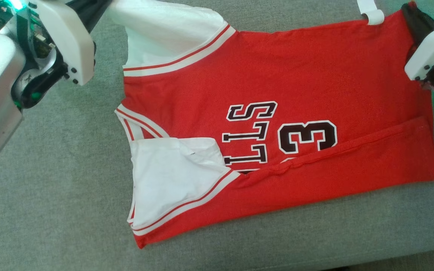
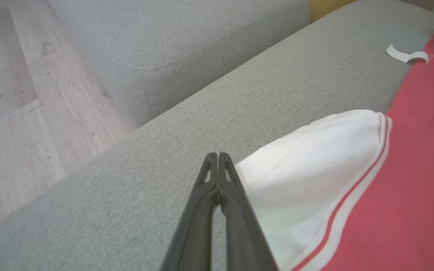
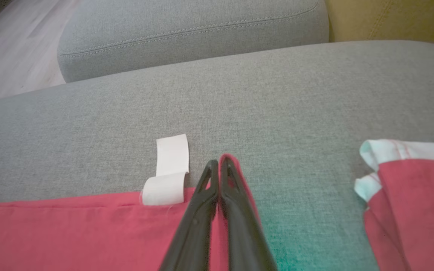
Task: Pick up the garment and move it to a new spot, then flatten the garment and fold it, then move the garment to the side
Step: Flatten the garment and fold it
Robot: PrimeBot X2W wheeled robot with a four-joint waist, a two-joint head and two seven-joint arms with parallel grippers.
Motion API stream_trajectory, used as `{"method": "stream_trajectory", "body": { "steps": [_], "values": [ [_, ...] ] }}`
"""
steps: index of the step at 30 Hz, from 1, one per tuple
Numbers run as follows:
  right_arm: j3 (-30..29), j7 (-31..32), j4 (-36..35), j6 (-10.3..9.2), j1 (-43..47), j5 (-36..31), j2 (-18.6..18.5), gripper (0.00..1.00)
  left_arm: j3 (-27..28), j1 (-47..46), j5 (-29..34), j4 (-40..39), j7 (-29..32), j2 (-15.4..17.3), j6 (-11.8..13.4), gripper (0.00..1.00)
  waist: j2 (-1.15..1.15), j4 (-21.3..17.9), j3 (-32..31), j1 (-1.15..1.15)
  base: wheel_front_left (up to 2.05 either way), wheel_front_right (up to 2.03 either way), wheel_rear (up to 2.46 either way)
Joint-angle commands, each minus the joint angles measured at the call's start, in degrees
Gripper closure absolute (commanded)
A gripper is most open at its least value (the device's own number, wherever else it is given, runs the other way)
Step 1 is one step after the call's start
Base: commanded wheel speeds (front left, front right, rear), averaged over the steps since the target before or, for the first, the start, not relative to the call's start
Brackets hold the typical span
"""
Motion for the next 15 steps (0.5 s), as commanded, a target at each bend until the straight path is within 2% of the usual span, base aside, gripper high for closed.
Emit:
{"method": "stream_trajectory", "body": {
  "steps": [1,11,15],
  "values": [
    [0.5,-0.7,-1.1,-0.04,-0.8,0.6,-1.4,1.00,2.4,-3.3,-0.2,-0.6,-0.7,2.0,0.1,1.00,0.00,0.0,0.0,0.00,0.00,0.00,0.00],
    [1.0,-6.2,0.5,-0.04,-3.4,4.5,-1.6,1.00,1.5,-6.0,1.6,2.9,-6.8,2.1,0.1,1.00,0.00,0.2,-0.7,0.00,0.00,0.00,0.00],
    [1.4,-7.2,0.5,-0.04,-3.1,6.5,-3.2,1.00,1.7,-6.7,2.0,3.6,-10.4,1.5,0.1,1.00,0.00,1.0,-2.1,0.00,0.00,0.00,0.00]
  ]
}}
